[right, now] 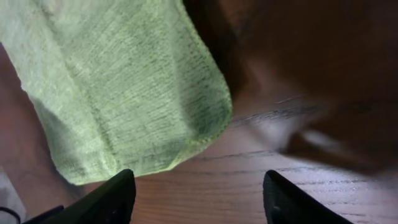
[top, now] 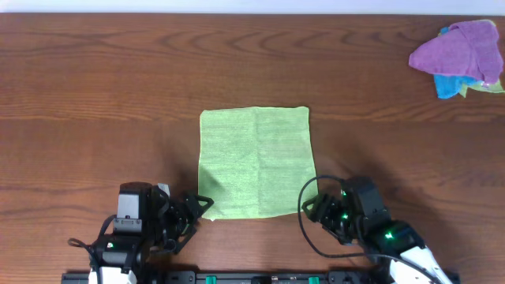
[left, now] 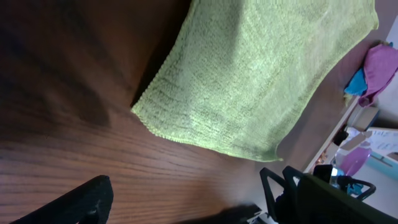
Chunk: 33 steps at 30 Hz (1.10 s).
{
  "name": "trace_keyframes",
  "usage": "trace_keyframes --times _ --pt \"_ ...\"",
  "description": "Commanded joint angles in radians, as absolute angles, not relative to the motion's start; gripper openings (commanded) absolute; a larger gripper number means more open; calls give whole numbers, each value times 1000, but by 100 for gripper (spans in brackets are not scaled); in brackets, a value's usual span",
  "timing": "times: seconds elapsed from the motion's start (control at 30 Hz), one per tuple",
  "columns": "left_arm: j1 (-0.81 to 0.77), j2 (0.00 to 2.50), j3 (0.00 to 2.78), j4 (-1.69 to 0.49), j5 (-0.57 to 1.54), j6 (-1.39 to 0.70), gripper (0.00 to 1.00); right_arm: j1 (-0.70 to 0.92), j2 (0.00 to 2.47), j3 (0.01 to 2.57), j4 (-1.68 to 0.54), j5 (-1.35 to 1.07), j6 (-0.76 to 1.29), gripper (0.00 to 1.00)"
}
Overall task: Fold the cloth
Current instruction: 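Grasp the cloth's near edge corners with both grippers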
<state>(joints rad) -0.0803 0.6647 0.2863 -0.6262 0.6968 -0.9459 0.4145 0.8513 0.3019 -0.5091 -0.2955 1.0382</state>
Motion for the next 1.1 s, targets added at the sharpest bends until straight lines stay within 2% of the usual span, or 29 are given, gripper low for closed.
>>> trace_keyframes --times 0.0,0.37,0.53,0.67,0.8,0.87,0.97,1.07 --pt "-77 659 273 -622 669 -951 95 418 869 292 -494 -261 1085 64" --pt "-77 659 270 -619 654 -951 95 418 1058 291 -288 -237 1114 59" --pt "-77 659 270 -620 653 -951 95 418 1129 291 -227 -244 1122 54" --pt "-77 659 270 -620 651 -951 95 418 1150 291 -216 -243 1129 37" --pt "-77 659 270 -621 633 -959 95 418 1150 291 -217 -243 1129 15" --pt "-77 659 268 -623 616 -976 95 418 1150 291 -216 -243 1129 8" --pt "-77 659 248 -618 615 -1003 95 418 1150 291 -216 -243 1129 2" --pt "-77 659 220 -595 636 -1003 95 418 1150 291 -216 -243 1129 1"
